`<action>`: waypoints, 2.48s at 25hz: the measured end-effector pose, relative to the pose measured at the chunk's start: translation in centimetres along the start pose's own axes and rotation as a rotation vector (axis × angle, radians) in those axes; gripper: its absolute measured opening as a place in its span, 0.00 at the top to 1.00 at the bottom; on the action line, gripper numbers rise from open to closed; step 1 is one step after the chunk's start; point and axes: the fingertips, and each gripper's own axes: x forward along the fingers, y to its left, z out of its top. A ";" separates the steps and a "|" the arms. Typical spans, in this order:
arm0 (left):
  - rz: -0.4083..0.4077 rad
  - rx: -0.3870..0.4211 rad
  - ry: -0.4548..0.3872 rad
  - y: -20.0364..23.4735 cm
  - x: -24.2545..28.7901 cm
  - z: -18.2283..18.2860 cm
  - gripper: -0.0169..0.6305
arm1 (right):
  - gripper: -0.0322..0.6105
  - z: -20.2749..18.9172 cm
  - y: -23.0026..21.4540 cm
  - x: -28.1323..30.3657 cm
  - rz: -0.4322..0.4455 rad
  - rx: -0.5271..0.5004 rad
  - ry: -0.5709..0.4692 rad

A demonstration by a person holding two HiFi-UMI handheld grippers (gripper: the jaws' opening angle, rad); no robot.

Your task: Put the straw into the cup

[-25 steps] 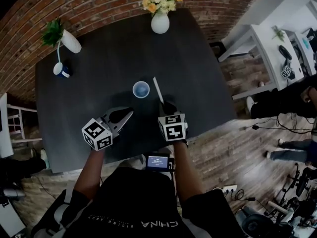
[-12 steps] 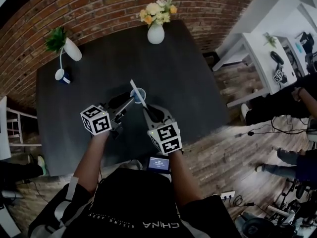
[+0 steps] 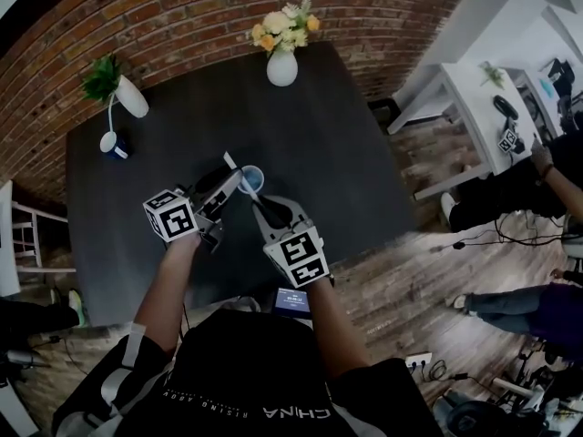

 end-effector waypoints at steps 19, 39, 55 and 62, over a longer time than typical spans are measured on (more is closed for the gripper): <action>-0.070 0.100 0.004 -1.0 0.4 1.3 0.91 | 0.87 -0.9 -2.0 1.3 -0.006 -0.055 0.057; 0.113 0.396 0.076 5.8 1.3 -2.5 0.91 | 0.87 -2.3 -7.8 2.5 0.002 0.194 0.132; 0.175 0.418 0.108 9.3 2.0 -5.9 0.91 | 0.87 -3.6 -10.8 4.6 0.040 0.323 0.150; 0.190 0.422 0.116 9.8 2.1 -6.9 0.91 | 0.87 -4.0 -11.2 5.2 0.061 0.330 0.160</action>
